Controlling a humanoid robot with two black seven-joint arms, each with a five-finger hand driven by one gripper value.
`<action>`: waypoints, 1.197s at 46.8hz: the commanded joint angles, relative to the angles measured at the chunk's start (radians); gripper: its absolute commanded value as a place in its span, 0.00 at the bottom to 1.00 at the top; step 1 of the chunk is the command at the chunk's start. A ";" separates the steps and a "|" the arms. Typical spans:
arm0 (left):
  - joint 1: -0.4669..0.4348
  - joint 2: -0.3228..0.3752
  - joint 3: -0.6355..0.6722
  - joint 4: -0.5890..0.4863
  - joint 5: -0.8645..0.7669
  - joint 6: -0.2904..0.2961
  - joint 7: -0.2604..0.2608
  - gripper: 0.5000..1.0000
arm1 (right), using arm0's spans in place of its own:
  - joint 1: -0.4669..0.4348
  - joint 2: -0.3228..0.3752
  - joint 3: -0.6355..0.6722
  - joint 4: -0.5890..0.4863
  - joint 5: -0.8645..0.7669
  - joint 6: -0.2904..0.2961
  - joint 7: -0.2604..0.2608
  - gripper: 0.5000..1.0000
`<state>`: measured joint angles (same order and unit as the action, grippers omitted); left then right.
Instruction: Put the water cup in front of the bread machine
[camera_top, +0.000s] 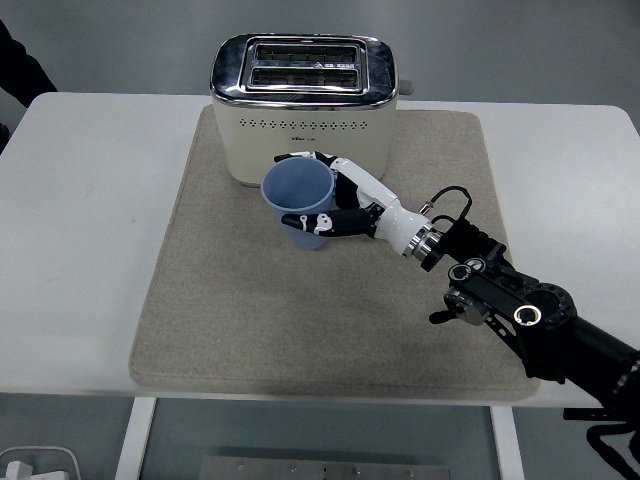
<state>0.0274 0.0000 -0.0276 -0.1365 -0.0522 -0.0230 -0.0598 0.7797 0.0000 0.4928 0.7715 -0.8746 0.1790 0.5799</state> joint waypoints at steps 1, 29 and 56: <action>0.000 0.000 0.000 0.000 0.000 0.000 0.000 1.00 | -0.005 0.000 -0.017 0.000 0.000 -0.012 0.000 0.26; 0.000 0.000 0.000 0.000 0.000 0.000 0.000 1.00 | -0.034 0.000 -0.008 -0.001 0.014 -0.090 -0.063 0.39; 0.000 0.000 0.000 0.000 0.000 0.000 0.000 1.00 | -0.037 0.000 0.000 0.000 0.022 -0.093 -0.065 0.79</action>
<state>0.0276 0.0000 -0.0276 -0.1365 -0.0521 -0.0230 -0.0598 0.7417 0.0000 0.4892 0.7717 -0.8529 0.0850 0.5154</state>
